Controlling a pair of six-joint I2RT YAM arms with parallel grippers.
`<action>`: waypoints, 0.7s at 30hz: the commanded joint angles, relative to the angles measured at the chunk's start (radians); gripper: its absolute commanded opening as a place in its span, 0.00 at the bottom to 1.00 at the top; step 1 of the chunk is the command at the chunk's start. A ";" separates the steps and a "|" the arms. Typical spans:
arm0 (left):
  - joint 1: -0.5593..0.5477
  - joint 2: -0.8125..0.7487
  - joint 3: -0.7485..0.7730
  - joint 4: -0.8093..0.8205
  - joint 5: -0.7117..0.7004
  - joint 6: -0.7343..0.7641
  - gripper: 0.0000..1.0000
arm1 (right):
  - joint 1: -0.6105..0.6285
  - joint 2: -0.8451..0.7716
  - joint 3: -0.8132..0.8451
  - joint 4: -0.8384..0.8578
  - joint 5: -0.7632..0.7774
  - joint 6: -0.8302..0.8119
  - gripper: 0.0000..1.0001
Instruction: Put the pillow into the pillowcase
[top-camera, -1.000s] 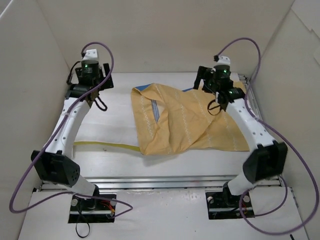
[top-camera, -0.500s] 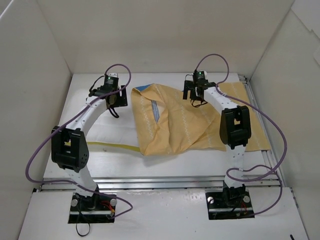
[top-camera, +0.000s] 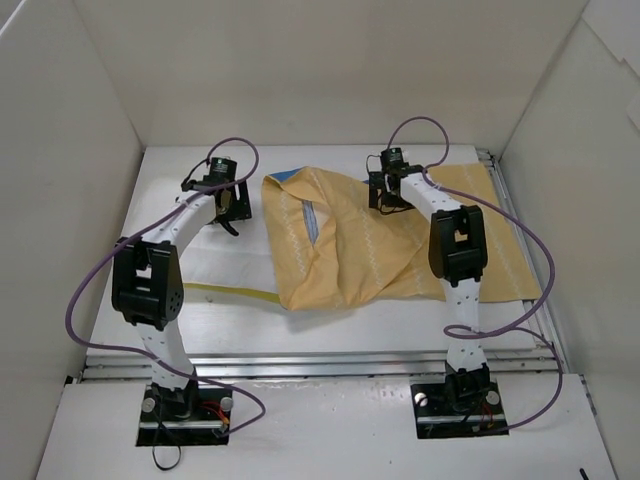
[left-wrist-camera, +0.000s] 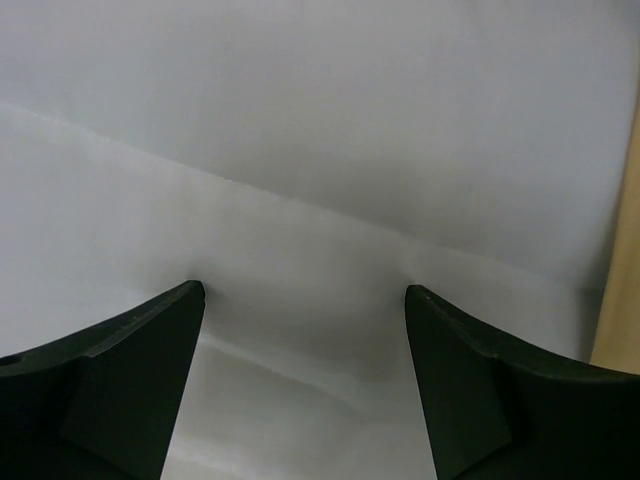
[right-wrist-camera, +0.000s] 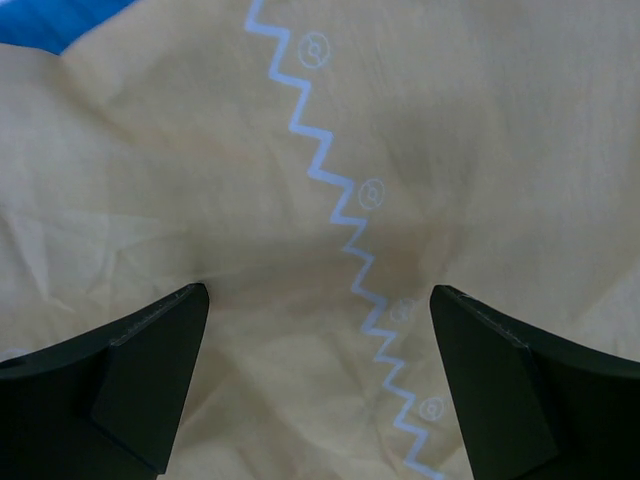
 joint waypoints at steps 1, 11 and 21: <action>0.031 -0.041 0.010 0.009 0.003 -0.021 0.77 | -0.036 -0.007 0.060 -0.026 0.039 -0.016 0.90; 0.134 -0.054 -0.064 0.057 0.103 -0.049 0.77 | -0.113 0.018 0.040 -0.038 0.124 0.006 0.90; 0.211 -0.019 -0.073 0.057 0.083 -0.057 0.77 | -0.265 -0.002 0.000 -0.049 0.044 0.029 0.70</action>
